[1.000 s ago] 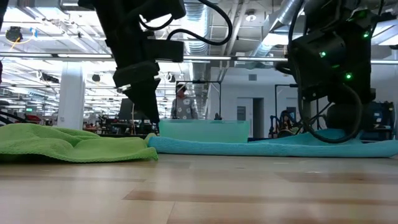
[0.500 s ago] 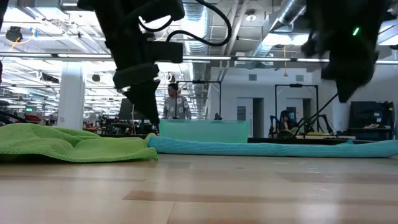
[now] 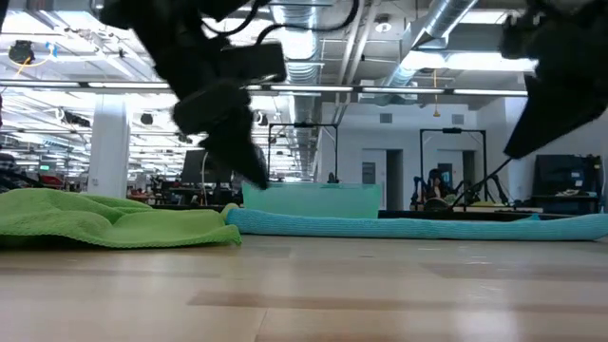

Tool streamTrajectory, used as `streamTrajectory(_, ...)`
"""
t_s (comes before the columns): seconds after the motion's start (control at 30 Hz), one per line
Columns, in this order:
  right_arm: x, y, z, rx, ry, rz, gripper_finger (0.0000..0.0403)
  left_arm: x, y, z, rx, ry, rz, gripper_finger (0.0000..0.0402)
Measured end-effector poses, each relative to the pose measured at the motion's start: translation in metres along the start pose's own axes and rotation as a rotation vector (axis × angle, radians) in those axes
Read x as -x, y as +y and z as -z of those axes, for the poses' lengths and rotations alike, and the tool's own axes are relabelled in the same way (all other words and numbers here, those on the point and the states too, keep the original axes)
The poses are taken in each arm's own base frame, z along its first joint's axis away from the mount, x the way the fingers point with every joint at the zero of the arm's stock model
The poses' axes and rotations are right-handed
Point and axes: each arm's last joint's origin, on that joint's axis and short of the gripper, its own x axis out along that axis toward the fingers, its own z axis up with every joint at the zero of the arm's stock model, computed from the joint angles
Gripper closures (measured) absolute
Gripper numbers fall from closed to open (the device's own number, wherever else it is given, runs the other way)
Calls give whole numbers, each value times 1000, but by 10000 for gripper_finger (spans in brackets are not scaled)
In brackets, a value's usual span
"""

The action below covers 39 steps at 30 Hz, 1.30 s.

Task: Roll microfiber towels into tight, uniform cylinder then place into a basket
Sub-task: Fold the blue microfiber cloth

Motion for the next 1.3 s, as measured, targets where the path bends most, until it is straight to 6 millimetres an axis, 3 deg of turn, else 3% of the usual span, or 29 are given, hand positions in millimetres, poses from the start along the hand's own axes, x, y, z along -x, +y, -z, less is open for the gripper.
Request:
streamTrajectory(0.13,-13,0,1,-53,20,61,245,-3,5,-14,-18,-105,34,285)
streamTrajectory(0.3,-24,1,1,-81,144,74,261,-9,16,-17,8,-103,71,285)
streamTrajectory(0.6,-43,1,2,-112,303,125,294,-61,30,0,35,19,51,285)
streamTrajectory(0.7,-46,0,1,-120,331,138,304,-68,34,1,55,38,71,285)
streamTrajectory(0.9,-61,-7,-2,-142,412,216,333,-69,32,3,135,61,124,285)
streamTrajectory(1.2,-90,-21,-14,-4,503,277,393,-61,9,5,231,69,198,285)
streamTrajectory(1.3,-93,-30,-23,40,509,282,395,-58,0,-1,236,79,281,285)
